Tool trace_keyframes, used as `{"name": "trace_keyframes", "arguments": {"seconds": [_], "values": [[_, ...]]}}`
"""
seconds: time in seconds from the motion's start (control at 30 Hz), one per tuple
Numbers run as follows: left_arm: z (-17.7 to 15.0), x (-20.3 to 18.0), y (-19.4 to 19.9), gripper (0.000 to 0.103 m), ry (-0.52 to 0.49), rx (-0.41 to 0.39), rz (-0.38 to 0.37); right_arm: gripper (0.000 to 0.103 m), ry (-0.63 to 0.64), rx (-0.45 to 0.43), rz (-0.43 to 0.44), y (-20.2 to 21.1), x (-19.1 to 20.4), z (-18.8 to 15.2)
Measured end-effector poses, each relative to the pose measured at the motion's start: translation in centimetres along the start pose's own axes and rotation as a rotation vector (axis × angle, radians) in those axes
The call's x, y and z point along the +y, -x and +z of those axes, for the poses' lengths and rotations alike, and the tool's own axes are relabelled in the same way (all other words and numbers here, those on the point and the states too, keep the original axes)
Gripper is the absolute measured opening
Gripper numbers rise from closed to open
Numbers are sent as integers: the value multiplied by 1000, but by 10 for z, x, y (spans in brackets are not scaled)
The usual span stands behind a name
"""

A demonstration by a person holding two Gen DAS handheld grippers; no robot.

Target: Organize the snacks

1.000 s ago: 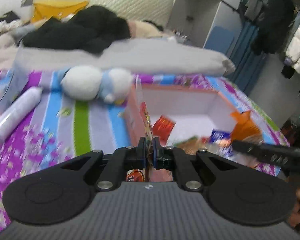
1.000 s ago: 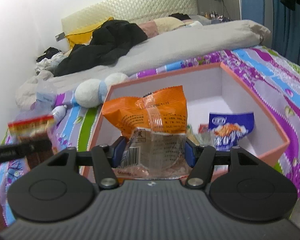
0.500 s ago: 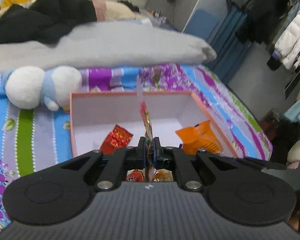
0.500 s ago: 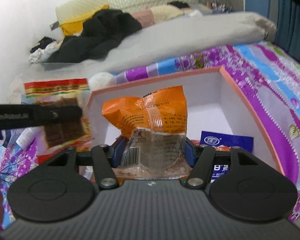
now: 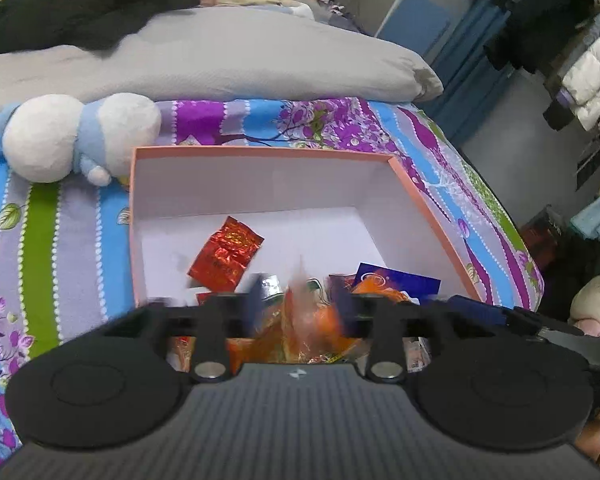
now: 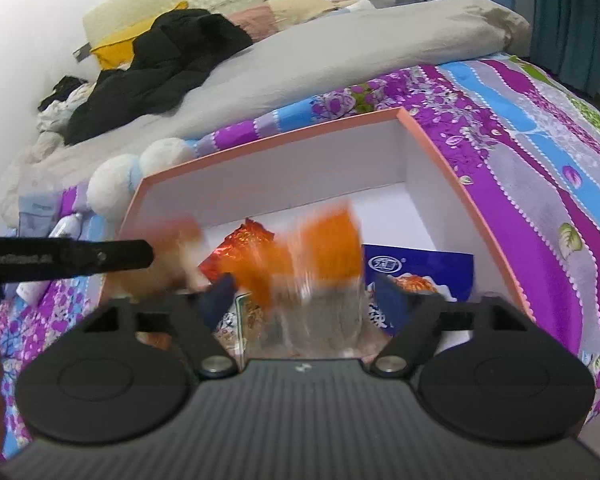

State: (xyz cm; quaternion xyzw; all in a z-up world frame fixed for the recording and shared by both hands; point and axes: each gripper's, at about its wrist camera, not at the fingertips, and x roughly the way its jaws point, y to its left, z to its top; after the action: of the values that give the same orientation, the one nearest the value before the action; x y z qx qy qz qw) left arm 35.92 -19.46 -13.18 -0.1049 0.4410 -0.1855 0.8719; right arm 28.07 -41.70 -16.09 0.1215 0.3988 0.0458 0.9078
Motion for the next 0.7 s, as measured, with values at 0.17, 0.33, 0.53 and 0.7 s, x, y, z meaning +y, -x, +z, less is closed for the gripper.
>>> {"name": "trace_keyframes", "arguments": {"seconds": [0.17,0.33,0.53,0.7], "values": [[-3,-1,28,70,-21,-59,1,84,10,-35,-4,17,-2,0],[-11,-7,58,70,-59,-108,14,84,15,-105,21,45,6,0],[-24,-12,85,70,-95,-151,41,84,35,-157,41,71,20,-7],[-35,-11,105,70,-104,-186,46,84,61,-204,50,94,29,-15]]}}
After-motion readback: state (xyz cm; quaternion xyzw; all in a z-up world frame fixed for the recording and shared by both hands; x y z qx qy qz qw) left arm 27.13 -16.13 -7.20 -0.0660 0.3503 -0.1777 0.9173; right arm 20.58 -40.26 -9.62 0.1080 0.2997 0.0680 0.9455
